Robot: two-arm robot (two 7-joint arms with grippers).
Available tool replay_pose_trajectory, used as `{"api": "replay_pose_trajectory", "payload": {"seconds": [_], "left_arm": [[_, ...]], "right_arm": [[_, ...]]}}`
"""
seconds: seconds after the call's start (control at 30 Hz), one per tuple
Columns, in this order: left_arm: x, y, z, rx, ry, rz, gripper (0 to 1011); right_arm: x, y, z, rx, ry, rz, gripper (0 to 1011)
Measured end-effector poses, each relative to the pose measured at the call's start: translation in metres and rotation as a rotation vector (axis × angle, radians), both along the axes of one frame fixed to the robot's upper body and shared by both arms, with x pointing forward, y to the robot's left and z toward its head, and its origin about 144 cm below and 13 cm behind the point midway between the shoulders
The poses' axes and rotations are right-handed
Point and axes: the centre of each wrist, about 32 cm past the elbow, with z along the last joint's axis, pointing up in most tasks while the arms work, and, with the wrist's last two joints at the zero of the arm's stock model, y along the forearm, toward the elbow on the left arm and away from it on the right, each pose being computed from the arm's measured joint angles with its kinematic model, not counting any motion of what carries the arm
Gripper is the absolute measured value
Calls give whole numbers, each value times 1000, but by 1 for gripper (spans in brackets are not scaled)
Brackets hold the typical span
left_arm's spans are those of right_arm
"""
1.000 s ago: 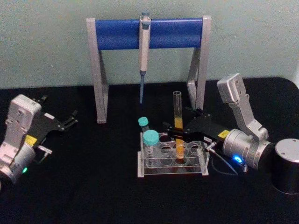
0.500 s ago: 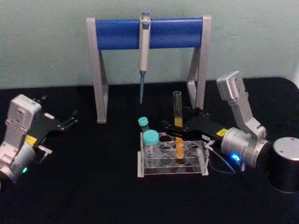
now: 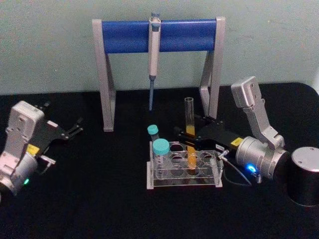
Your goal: Pick up the test tube from the test tube rack, shake it, then place it back into the test tube rack.
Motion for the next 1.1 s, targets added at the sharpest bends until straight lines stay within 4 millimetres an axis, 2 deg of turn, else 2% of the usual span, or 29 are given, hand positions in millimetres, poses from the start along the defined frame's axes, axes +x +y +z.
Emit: {"api": "replay_pose_trajectory", "payload": {"seconds": [0.1,0.2,0.33,0.37,0.47,0.5,0.63,1.1], "left_arm": [[0,0,0,0,0,0,1002],[0,0,0,0,0,0,1001],[0,0,0,0,0,0,1001],[0,0,0,0,0,0,1001],[0,0,0,0,0,0,1001],[0,0,0,0,0,0,1001],[0,0,0,0,0,0,1001],[0,0,0,0,0,0,1001]], "right_arm": [[0,0,0,0,0,0,755],[0,0,0,0,-1,1,635],[0,0,0,0,-1,1,534],[0,0,0,0,-1,1,468],[0,0,0,0,-1,1,412],[0,0,0,0,-1,1,353],[0,0,0,0,-2,2,233],[0,0,0,0,-2,2,233]]}}
